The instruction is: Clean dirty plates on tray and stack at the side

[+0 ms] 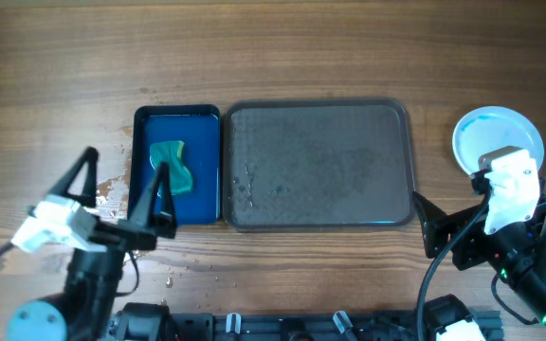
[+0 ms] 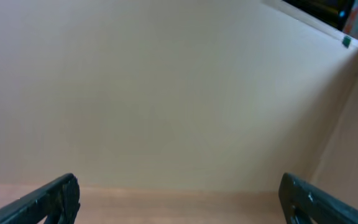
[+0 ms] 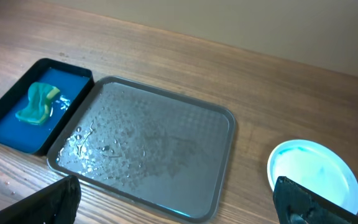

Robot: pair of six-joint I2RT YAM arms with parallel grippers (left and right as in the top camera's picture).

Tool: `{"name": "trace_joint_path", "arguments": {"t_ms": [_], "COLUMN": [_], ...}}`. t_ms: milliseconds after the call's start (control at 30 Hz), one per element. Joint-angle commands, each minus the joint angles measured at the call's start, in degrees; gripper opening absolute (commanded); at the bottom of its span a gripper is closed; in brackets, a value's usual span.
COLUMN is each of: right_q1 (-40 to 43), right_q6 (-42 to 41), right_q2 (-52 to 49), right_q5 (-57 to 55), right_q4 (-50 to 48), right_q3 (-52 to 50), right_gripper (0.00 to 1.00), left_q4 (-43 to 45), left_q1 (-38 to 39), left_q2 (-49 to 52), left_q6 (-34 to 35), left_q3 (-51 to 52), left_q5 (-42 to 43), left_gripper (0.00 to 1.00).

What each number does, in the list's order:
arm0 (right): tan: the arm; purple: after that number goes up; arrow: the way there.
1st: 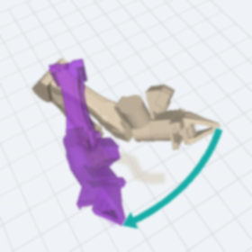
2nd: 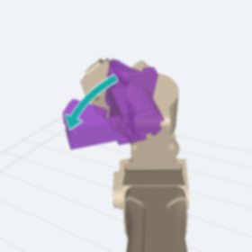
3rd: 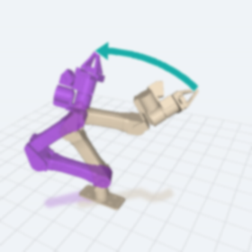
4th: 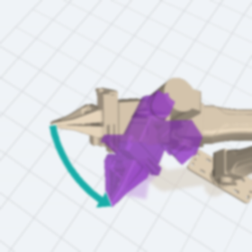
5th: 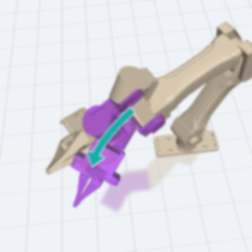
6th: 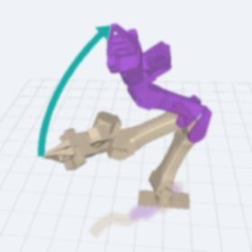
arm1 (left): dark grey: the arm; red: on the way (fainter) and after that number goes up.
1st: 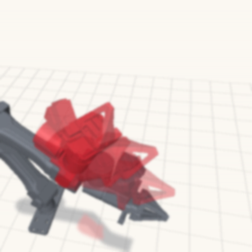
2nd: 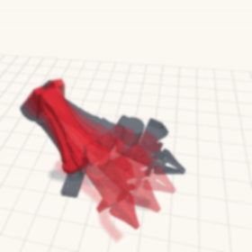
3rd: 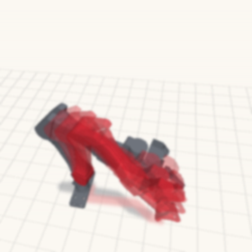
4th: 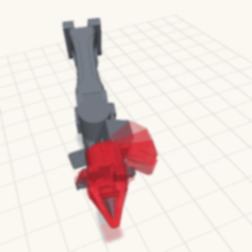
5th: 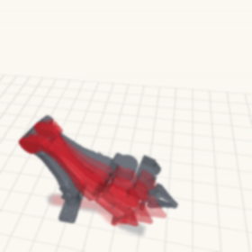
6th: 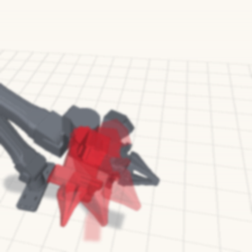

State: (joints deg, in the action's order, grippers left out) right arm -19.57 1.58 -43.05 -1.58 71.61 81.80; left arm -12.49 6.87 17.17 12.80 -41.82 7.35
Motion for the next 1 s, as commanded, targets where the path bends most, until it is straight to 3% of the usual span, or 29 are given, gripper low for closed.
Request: {"name": "trace_joint_path", "arguments": {"t_ms": [0, 200, 400, 633, 967], "right_q1": [-0.2, -0.2, -0.2, -0.2, -0.2], "right_q6": [-0.2, -0.2, -0.2, -0.2, -0.2], "right_q2": [0.1, 0.1, 0.1, 0.1, 0.1], "right_q5": [-1.0, -1.0, -1.0, -1.0, -1.0], "right_q4": [-0.1, -0.1, -0.1, -0.1, -0.1], "right_q3": [0.0, 0.0, 0.0, 0.0, 0.0], "right_gripper": [1.00, 1.00, 1.00, 1.00, 1.00], "left_q4": [5.0, 9.5, 16.9, 31.4, 36.9], "left_q1": [-1.9, -2.6, -2.6, -2.7, -5.3], "left_q2": [-8.5, -17.0, -17.0, -17.0, -17.0], "left_q6": [0.1, 0.1, 0.2, 5.8, 10.7], "left_q3": [11.2, 21.8, 27.3, 36.1, 40.4], "left_q5": [4.3, 5.3, 5.7, 5.7, 5.7], "left_gripper": [1.00, 1.00, 1.00, 1.00, 1.00]}}
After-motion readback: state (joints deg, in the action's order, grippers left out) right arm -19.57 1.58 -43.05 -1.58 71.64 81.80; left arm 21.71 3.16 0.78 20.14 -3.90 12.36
